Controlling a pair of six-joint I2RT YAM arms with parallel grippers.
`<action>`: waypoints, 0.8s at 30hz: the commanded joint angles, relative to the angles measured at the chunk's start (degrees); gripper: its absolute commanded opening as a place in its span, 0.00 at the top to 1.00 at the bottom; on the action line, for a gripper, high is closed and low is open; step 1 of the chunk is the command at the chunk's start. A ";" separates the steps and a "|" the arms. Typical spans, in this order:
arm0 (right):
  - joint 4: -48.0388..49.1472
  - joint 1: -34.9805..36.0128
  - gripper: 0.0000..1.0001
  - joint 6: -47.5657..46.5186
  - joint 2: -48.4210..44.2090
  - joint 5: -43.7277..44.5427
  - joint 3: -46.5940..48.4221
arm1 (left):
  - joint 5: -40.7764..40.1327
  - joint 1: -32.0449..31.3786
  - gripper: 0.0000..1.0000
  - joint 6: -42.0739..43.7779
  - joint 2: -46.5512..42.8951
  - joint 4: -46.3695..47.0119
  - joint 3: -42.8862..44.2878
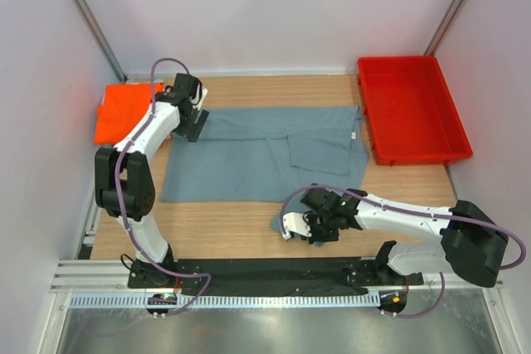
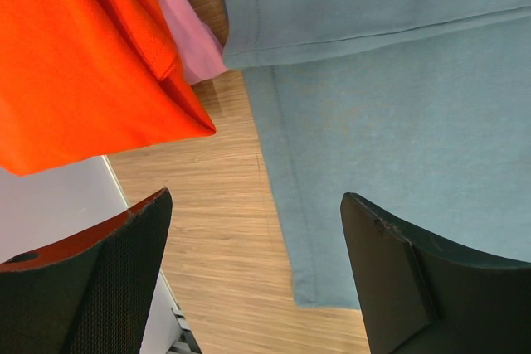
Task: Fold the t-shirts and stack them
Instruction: Fold the tshirt
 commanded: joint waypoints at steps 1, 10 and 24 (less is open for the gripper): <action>2.17 -3.17 0.99 -1.11 -0.26 2.41 -0.38 | 2.74 -1.03 0.16 -0.11 -3.18 -0.78 2.44; -11.01 -4.15 0.57 1.17 -2.51 -7.71 12.70 | 4.85 -2.09 0.15 -0.29 -4.67 -0.69 4.02; 17.84 -24.53 0.45 26.10 2.81 1.75 19.40 | 9.15 -2.00 0.14 -2.99 -1.51 6.87 0.33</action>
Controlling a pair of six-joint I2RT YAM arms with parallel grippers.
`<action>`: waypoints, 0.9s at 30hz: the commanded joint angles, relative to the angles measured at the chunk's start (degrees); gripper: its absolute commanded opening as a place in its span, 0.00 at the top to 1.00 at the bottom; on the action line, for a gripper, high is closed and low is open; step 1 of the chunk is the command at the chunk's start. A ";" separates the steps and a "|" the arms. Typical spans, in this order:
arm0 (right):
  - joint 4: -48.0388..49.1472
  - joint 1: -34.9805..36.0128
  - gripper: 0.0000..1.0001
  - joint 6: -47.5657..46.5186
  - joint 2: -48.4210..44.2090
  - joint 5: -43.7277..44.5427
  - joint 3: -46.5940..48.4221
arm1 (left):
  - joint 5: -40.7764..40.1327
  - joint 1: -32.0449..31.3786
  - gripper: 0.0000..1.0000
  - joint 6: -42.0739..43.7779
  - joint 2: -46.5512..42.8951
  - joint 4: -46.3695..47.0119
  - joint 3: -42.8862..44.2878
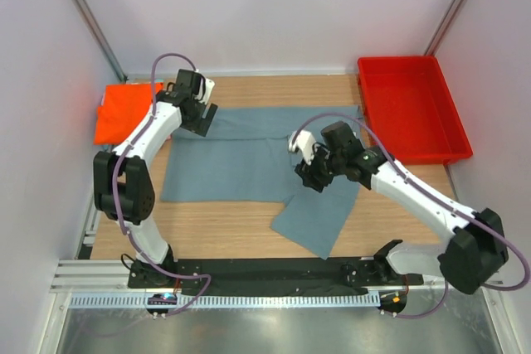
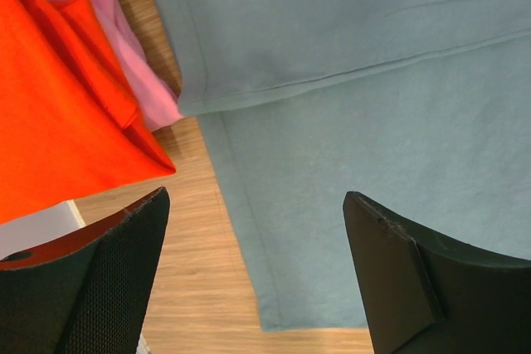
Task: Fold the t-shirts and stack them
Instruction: Fold the tshirt
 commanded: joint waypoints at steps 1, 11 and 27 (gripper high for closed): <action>18.50 -6.98 0.32 18.94 5.83 10.22 -1.63 | 3.47 0.18 0.13 -3.35 1.27 4.86 -0.83; 25.02 -19.30 0.30 32.17 28.51 7.02 11.37 | 7.61 1.15 0.14 -6.53 7.94 10.75 -0.13; 27.66 -23.88 0.31 32.62 45.48 7.54 25.34 | 11.83 5.19 0.15 -9.34 22.62 9.61 12.52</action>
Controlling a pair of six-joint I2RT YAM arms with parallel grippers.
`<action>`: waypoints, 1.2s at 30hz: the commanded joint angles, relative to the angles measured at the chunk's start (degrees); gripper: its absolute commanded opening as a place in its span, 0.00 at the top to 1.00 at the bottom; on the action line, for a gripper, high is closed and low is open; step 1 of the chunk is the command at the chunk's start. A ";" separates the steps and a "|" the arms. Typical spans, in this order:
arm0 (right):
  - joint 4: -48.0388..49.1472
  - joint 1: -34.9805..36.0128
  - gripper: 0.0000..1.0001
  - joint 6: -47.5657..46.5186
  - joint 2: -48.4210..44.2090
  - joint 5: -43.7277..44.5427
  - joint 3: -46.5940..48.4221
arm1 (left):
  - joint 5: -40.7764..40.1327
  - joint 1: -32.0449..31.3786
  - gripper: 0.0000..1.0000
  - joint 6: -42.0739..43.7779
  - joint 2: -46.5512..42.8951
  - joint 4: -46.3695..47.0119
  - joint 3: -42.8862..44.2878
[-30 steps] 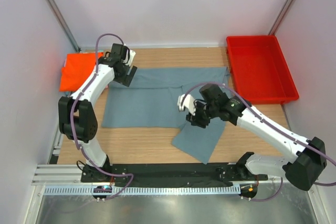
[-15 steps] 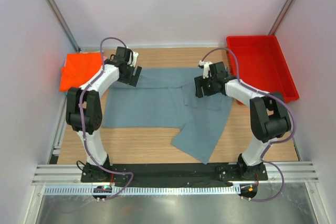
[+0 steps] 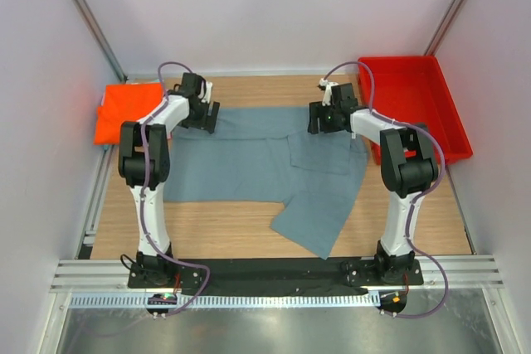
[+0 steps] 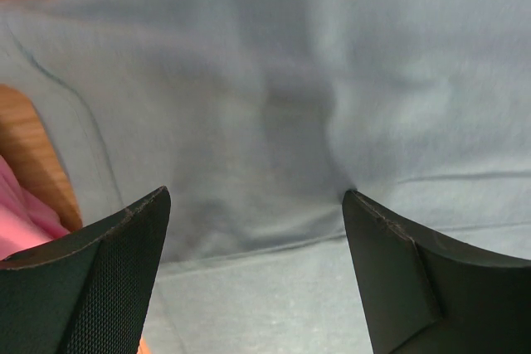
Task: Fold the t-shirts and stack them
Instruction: Fold the tshirt
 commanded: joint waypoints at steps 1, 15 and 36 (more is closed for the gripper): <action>1.91 -1.52 0.30 0.31 2.23 1.55 5.30 | 1.27 0.30 0.15 -0.79 1.51 0.39 4.40; -6.26 -3.11 0.31 -0.04 15.77 2.61 20.78 | 1.45 1.09 0.15 -1.50 10.13 -4.19 16.35; -8.02 -3.28 0.31 -1.88 14.73 1.73 27.92 | -0.22 1.53 0.16 -2.81 12.00 -4.89 33.41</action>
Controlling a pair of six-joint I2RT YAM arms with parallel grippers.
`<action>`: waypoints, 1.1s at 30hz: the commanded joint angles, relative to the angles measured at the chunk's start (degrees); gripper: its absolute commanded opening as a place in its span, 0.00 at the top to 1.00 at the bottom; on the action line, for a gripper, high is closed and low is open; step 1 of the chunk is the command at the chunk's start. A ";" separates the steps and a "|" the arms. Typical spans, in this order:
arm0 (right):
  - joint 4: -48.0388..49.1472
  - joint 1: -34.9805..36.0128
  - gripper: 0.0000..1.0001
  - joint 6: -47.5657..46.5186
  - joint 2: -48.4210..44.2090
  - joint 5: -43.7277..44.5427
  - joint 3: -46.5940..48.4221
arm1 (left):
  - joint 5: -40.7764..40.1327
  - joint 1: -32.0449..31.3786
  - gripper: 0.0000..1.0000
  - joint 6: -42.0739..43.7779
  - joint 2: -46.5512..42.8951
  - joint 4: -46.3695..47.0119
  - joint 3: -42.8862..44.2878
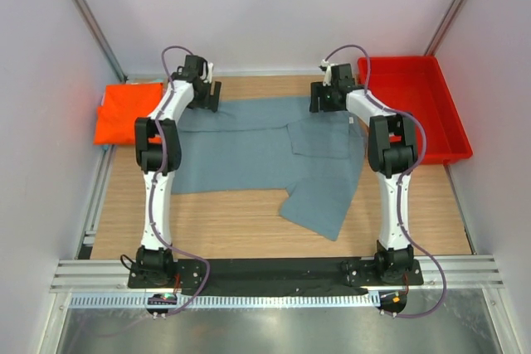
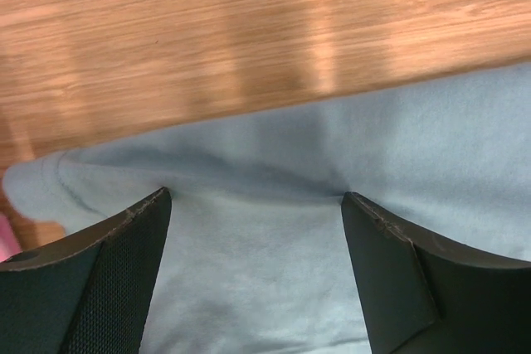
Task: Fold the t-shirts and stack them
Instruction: Fold the tshirt
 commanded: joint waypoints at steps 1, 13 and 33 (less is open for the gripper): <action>0.53 -0.03 0.31 -2.03 -9.70 -0.13 -3.48 | -1.25 0.48 0.15 -1.26 -10.46 3.50 -1.28; 3.28 1.20 0.30 -40.71 -51.11 -11.97 -48.19 | 3.15 -0.40 0.00 -1.27 -45.71 5.53 -32.54; -25.66 23.43 0.37 -58.38 -75.91 -18.77 -71.07 | -4.24 -3.12 0.15 5.42 -47.13 5.53 -45.93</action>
